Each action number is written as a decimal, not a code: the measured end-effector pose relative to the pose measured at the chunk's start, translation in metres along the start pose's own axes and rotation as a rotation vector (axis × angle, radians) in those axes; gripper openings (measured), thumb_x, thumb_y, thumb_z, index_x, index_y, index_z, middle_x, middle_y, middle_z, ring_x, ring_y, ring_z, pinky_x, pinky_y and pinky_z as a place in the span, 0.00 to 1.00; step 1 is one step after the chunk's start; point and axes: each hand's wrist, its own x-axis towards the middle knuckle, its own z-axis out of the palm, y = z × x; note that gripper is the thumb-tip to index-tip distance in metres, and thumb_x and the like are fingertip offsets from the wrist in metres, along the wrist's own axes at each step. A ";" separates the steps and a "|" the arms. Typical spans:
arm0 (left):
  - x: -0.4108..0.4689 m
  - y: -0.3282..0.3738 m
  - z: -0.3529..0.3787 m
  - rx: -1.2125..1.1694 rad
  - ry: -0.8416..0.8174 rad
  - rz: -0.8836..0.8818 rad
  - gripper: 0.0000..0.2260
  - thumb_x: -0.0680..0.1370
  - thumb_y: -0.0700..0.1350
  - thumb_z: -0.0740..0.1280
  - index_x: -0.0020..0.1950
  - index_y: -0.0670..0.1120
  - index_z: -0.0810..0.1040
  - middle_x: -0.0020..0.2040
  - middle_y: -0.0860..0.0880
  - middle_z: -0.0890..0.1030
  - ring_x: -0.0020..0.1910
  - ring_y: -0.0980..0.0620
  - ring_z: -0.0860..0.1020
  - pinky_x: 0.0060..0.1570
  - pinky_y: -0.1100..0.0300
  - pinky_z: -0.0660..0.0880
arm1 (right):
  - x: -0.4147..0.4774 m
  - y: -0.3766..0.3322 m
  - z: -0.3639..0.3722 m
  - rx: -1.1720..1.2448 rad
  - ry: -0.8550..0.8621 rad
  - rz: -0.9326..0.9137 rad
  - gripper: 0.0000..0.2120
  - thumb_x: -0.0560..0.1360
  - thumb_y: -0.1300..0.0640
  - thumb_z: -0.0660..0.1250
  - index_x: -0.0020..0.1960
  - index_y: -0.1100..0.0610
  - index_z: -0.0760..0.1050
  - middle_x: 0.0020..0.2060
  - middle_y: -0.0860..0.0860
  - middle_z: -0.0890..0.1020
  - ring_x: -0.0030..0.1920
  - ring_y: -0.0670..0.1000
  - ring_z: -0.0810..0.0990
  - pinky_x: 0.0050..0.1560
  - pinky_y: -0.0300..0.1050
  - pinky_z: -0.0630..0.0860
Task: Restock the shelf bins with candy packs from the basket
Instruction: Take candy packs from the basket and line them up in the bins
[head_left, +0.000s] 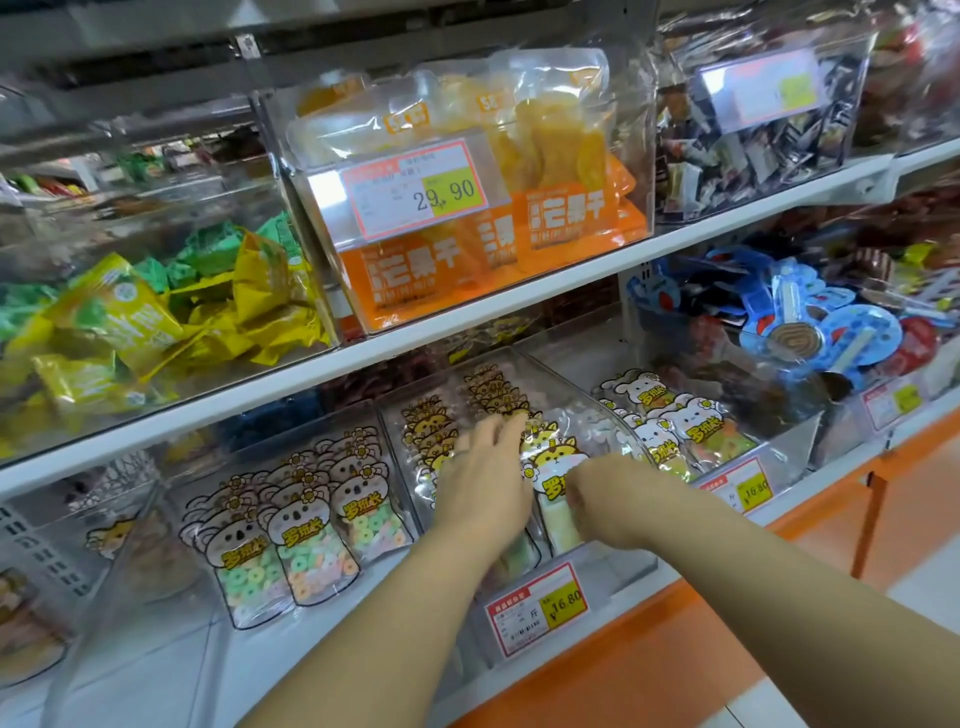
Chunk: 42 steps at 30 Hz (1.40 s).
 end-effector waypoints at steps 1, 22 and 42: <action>0.003 0.001 0.000 0.019 -0.056 0.020 0.29 0.81 0.48 0.66 0.80 0.55 0.58 0.76 0.50 0.64 0.73 0.45 0.66 0.70 0.48 0.66 | -0.001 -0.001 0.000 -0.011 -0.018 -0.014 0.13 0.78 0.59 0.60 0.61 0.59 0.74 0.58 0.58 0.79 0.55 0.59 0.79 0.53 0.48 0.76; -0.023 -0.005 -0.009 -0.105 -0.118 -0.020 0.21 0.81 0.44 0.66 0.71 0.52 0.64 0.58 0.49 0.78 0.54 0.47 0.79 0.55 0.48 0.78 | -0.006 -0.004 -0.001 -0.027 -0.097 -0.016 0.08 0.81 0.55 0.55 0.49 0.57 0.70 0.58 0.59 0.79 0.49 0.58 0.75 0.51 0.48 0.73; -0.010 0.003 0.003 -0.194 -0.520 -0.126 0.19 0.81 0.37 0.60 0.66 0.52 0.81 0.62 0.49 0.82 0.56 0.47 0.80 0.47 0.62 0.71 | -0.016 -0.011 -0.013 -0.027 -0.122 -0.069 0.12 0.82 0.53 0.56 0.49 0.61 0.72 0.51 0.59 0.78 0.48 0.58 0.74 0.47 0.45 0.70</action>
